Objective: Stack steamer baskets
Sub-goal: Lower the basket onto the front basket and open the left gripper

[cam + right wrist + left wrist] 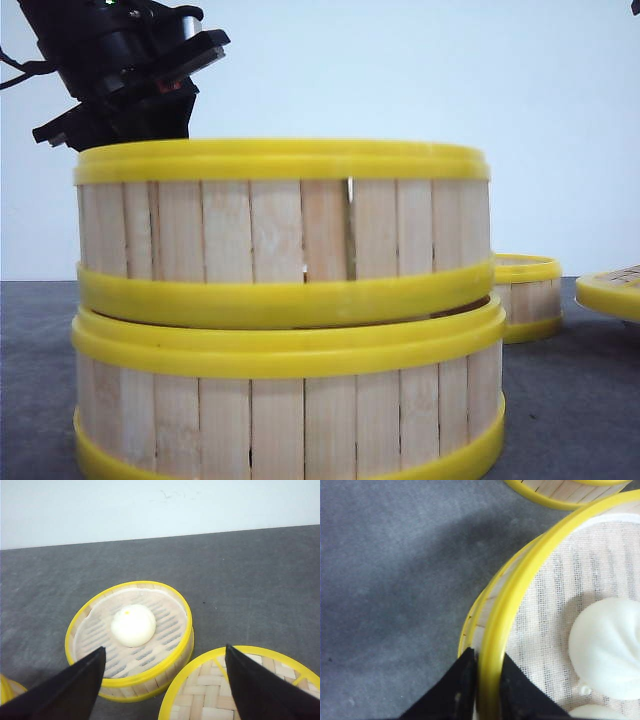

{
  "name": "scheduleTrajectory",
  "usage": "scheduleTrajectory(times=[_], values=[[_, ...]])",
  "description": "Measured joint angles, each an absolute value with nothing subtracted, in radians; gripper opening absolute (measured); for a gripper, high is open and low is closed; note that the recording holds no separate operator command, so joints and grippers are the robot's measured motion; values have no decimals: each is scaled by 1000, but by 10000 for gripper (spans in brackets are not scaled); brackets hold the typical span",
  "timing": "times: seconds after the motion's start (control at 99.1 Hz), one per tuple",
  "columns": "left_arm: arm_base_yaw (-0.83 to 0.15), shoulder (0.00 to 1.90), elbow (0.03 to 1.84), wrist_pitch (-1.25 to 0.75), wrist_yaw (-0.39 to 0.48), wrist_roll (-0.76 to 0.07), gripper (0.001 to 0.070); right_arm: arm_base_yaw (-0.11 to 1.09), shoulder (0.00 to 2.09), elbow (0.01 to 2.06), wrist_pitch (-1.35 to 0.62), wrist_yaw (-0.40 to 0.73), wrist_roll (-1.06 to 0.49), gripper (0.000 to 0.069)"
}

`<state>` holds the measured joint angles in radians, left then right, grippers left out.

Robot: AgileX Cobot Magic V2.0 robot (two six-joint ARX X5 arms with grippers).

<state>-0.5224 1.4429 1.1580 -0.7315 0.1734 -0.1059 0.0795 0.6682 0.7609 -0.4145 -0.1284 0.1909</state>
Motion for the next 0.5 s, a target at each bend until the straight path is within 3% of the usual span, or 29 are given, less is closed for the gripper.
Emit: scheduleTrajectory(times=[0.504], values=[[-545, 1456, 1151, -734, 159, -126, 30, 80, 668, 761, -425, -128, 191, 472]])
